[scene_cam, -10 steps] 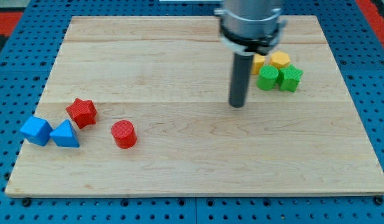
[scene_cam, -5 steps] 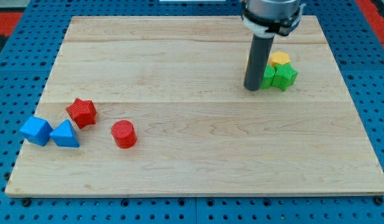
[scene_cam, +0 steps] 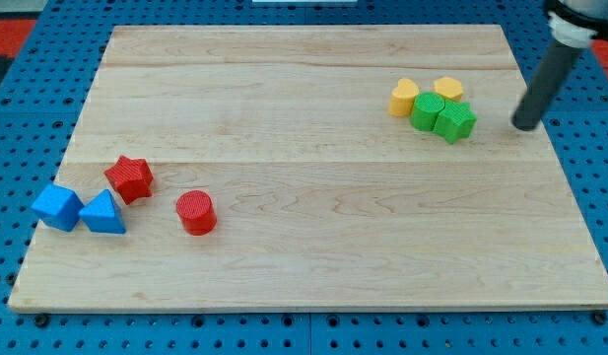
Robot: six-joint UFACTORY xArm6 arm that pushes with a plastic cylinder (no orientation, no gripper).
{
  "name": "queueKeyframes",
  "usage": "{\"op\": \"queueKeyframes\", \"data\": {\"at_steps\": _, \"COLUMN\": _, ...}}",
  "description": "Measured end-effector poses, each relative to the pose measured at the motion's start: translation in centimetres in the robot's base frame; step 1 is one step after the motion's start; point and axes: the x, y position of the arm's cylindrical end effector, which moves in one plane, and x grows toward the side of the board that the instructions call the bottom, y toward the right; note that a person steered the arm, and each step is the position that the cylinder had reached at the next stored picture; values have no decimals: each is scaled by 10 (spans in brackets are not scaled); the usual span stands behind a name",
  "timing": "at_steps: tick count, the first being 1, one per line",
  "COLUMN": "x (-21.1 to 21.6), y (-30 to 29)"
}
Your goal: Move the green blocks towards the left
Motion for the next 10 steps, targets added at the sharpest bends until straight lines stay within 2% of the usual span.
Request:
{"op": "queueKeyframes", "data": {"at_steps": 1, "x": 3, "y": -90}}
{"op": "queueKeyframes", "data": {"at_steps": 2, "x": -5, "y": -145}}
{"op": "queueKeyframes", "data": {"at_steps": 5, "x": -23, "y": -199}}
{"op": "queueKeyframes", "data": {"at_steps": 6, "x": -24, "y": -245}}
{"op": "queueKeyframes", "data": {"at_steps": 7, "x": -35, "y": -268}}
{"op": "queueKeyframes", "data": {"at_steps": 8, "x": -43, "y": -222}}
{"op": "queueKeyframes", "data": {"at_steps": 10, "x": -25, "y": -127}}
